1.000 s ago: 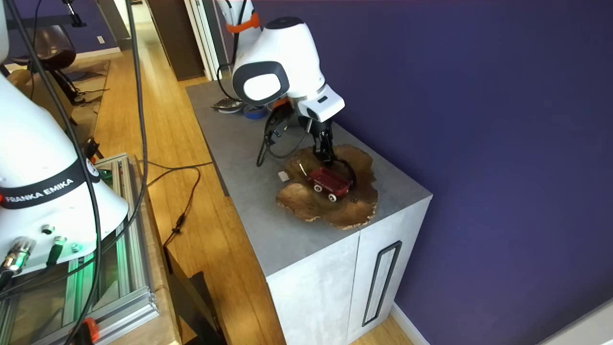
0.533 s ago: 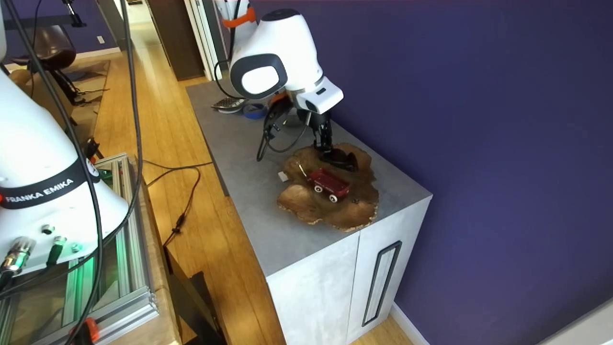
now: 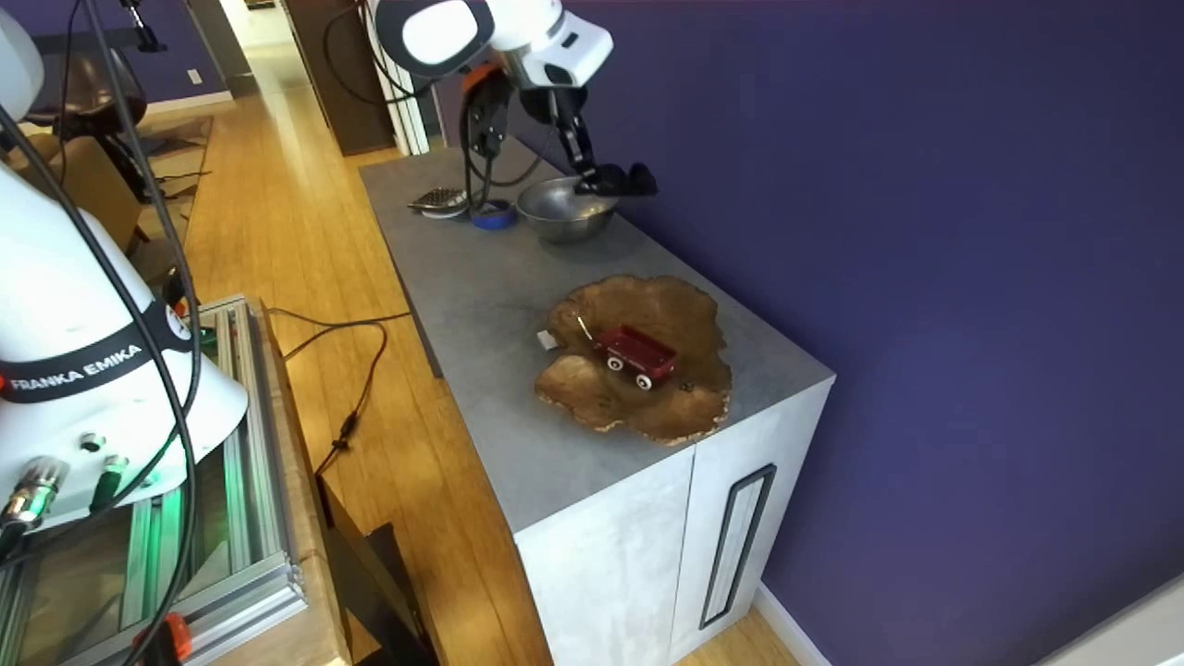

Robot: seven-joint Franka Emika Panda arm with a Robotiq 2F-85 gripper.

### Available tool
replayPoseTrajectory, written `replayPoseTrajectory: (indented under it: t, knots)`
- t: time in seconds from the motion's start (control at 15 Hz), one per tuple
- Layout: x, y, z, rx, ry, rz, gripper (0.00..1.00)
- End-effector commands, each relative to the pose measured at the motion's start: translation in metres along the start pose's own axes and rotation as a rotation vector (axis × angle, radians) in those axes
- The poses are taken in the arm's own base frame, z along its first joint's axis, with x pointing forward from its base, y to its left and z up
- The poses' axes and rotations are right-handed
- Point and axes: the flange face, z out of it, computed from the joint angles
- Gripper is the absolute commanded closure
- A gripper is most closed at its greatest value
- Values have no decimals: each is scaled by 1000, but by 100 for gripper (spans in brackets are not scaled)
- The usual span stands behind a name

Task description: Move the sunglasses from the tray to the silver bowl

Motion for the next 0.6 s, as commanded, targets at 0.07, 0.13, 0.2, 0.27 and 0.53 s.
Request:
replayPoseTrajectory:
  t: [0.07, 0.13, 0.2, 0.27, 0.53]
  knots:
    - [-64, -105, -18, 166, -77, -166, 99]
    - [-83, -126, -17, 201, -102, -208, 99]
    - [-98, -141, -10, 230, -137, -250, 99]
    - [-85, -122, -18, 180, -90, -202, 94]
    - [-112, -139, -3, 209, -122, -245, 99]
